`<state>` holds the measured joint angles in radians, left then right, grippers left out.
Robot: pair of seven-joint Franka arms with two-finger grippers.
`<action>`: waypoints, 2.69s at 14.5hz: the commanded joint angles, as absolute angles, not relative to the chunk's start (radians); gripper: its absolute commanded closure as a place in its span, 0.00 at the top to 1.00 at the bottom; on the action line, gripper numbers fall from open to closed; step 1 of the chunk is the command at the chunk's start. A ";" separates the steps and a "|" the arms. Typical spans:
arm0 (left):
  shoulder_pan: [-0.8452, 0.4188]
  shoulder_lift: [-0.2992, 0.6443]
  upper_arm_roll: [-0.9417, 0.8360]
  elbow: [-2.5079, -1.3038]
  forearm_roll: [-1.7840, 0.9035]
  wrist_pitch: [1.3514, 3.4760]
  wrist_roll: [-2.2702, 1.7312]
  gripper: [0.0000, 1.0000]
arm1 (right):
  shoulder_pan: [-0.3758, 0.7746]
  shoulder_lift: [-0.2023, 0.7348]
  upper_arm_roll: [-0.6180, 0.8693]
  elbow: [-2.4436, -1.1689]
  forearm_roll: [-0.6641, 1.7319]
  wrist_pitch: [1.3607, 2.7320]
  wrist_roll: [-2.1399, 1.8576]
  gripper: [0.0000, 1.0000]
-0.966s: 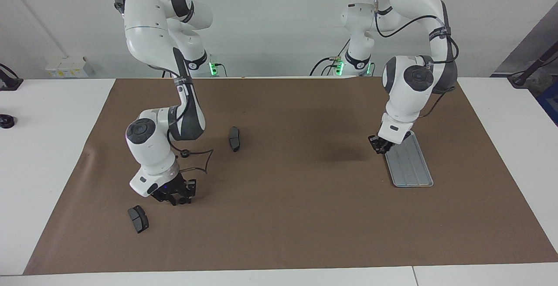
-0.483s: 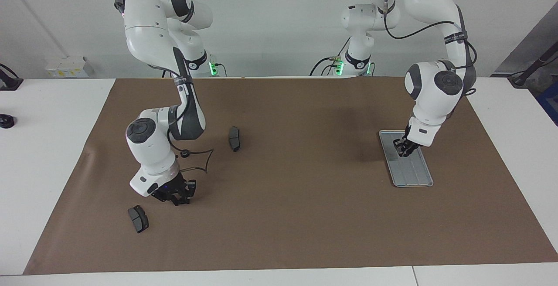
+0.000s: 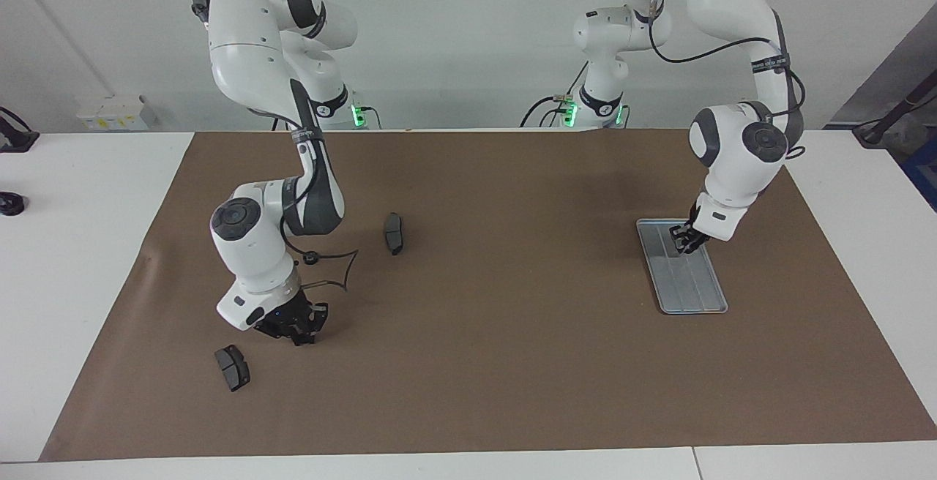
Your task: Pick bearing gear from pile to tray
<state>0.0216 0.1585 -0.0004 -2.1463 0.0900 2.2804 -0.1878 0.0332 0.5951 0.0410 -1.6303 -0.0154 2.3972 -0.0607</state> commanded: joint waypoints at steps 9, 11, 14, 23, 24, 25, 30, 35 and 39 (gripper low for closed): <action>0.038 0.092 -0.009 -2.275 0.104 2.365 -0.178 0.62 | 0.195 0.604 0.046 -1.431 -0.067 2.116 0.155 0.00; 0.037 0.092 -0.009 -2.275 0.104 2.367 -0.176 1.00 | 0.251 0.603 0.046 -1.392 -0.066 2.076 0.242 0.00; 0.028 0.097 -0.009 -2.250 0.104 2.359 -0.157 1.00 | 0.342 0.603 0.048 -1.350 -0.066 2.052 0.354 0.00; -0.040 0.100 -0.026 -2.025 0.106 2.275 -0.075 1.00 | 0.547 0.601 0.058 -1.344 -0.034 2.104 0.509 0.00; -0.051 0.104 -0.028 -1.972 0.106 2.226 -0.072 1.00 | 0.570 0.604 0.058 -1.345 -0.029 2.126 0.528 0.00; -0.061 0.103 -0.029 -1.923 0.106 2.176 -0.071 1.00 | 0.596 0.612 0.060 -1.345 -0.028 2.149 0.546 0.00; -0.072 0.028 -0.044 -1.781 0.094 1.970 -0.069 1.00 | 0.635 0.646 0.058 -1.348 -0.041 2.163 0.563 0.00; -0.071 -0.075 -0.046 -1.778 0.071 1.847 -0.057 1.00 | 0.618 0.652 0.058 -1.391 -0.041 2.195 0.554 0.00; -0.057 -0.019 -0.029 -1.613 -0.006 1.699 0.032 1.00 | 0.604 0.652 0.058 -1.466 -0.041 2.278 0.549 0.00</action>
